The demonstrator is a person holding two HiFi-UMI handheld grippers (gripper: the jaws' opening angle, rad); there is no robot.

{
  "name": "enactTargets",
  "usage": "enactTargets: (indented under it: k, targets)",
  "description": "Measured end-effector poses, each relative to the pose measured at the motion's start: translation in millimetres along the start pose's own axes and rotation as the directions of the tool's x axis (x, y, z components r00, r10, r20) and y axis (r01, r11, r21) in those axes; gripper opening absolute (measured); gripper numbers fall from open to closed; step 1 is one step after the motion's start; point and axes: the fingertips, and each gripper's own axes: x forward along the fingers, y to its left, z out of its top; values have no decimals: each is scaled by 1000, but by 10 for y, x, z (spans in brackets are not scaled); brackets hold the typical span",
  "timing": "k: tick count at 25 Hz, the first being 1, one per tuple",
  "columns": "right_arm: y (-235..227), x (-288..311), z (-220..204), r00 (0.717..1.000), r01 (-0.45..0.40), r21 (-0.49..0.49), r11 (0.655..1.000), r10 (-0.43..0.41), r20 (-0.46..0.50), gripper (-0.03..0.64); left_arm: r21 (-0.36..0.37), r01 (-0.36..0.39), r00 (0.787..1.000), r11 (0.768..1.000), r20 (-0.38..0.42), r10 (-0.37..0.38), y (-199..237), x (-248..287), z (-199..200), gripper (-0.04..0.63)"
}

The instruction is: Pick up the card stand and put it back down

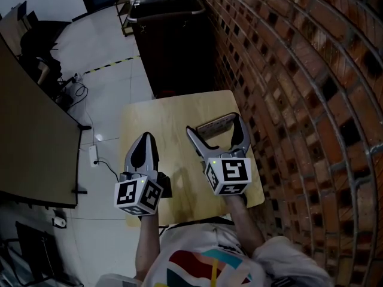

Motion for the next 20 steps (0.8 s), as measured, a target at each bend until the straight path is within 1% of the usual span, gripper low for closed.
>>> enactTargets:
  k: [4, 8, 12, 20]
  targets:
    - [43, 18, 1, 1000, -6, -5, 1000, 6, -4, 575, 17, -4, 1000, 1000, 6, 4, 27, -8, 12, 5]
    - [69, 22, 24, 1000, -7, -10, 1000, 7, -1, 575, 15, -18, 1000, 1000, 10, 18, 62, 1, 29, 5]
    - [37, 3, 25, 1000, 3, -8, 1000, -3, 2, 575, -16, 3, 1000, 1000, 31, -3, 61, -15, 52, 5]
    - [0, -52, -5, 1000, 10, -5, 1000, -10, -9, 575, -17, -7, 1000, 1000, 4, 7, 32, -27, -11, 5]
